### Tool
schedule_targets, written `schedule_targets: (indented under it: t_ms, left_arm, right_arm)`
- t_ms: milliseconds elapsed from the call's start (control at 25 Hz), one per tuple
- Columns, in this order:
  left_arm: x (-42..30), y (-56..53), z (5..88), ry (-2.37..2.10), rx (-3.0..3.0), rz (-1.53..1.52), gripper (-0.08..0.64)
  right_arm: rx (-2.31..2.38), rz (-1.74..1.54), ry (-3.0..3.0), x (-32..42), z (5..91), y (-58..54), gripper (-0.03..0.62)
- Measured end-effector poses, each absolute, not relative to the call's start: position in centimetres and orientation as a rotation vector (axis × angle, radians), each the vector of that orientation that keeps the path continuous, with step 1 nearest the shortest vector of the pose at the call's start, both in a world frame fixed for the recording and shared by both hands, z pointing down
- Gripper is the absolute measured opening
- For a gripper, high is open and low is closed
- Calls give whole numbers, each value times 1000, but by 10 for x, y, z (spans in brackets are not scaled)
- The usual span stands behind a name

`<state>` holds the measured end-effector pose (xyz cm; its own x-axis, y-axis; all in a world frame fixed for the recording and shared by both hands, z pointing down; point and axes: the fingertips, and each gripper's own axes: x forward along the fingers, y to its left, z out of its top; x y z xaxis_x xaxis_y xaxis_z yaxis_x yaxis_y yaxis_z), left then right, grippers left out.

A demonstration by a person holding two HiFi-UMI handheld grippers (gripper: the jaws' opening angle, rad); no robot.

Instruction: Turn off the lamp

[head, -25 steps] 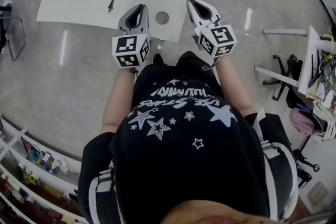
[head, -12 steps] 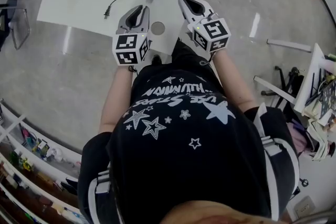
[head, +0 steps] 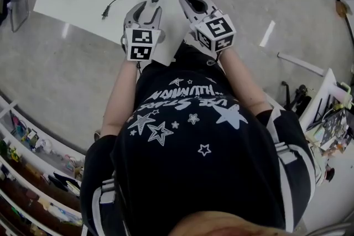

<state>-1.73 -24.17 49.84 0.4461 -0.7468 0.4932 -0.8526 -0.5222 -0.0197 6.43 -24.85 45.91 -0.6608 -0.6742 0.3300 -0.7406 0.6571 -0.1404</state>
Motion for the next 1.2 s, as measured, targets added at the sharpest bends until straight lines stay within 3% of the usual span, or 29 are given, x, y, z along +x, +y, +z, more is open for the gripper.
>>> schedule_targets:
  t_ms: [480, 1200]
  left_arm:
    - [-12, -273, 543, -1395, 2392, 791, 178]
    - [-5, -283, 547, -1432, 2350, 807, 140]
  right_arm:
    - [930, 418, -2634, 43, 489, -274, 6]
    - [596, 400, -2630, 8, 516, -282, 6]
